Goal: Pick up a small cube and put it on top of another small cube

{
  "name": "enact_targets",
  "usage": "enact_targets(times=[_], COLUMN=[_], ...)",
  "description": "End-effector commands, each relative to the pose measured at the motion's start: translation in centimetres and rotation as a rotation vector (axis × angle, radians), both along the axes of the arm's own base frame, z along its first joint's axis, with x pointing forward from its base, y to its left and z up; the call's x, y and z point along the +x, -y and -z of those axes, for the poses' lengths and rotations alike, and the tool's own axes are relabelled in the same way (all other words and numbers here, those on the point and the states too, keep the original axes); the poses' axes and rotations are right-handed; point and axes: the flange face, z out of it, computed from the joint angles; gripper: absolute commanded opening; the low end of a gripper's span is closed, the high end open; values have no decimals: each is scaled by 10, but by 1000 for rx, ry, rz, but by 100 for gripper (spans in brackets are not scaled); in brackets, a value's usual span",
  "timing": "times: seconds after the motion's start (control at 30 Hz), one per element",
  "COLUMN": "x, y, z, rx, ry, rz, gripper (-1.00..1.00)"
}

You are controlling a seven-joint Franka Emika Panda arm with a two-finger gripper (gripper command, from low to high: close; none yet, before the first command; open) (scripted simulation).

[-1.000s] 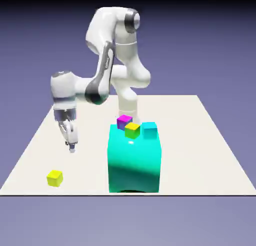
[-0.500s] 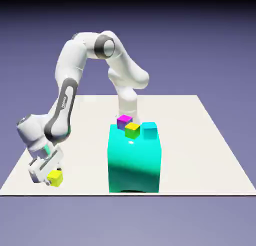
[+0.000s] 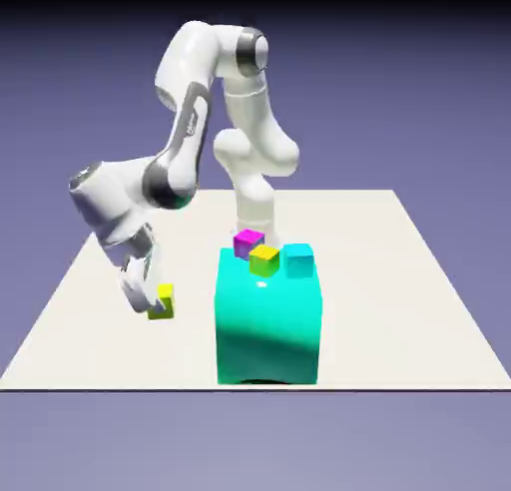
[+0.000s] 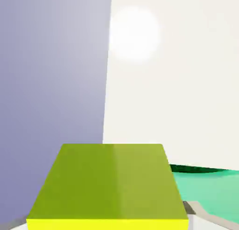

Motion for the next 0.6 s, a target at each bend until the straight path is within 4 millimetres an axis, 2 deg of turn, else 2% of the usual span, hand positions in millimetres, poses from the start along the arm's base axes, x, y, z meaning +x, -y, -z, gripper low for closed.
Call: enact_targets(times=[0.0, 0.13, 0.3, 0.33, 0.47, 0.5, 0.53, 0.57], x=[-1, -16, -60, -60, -71, -71, -71, -71], y=[-23, -110, -208, -208, -220, -220, -220, -220], z=[-14, -67, -119, -119, -53, -52, -52, -52], rx=[-3, -22, -74, -74, -74, -74, -74, -74], ry=[-1, -4, -19, -19, -19, -19, -19, -19], rz=[-52, -255, -490, -490, -490, -490, -490, -490], gripper=[-100, -100, -100, -100, -100, -100, 100, 100])
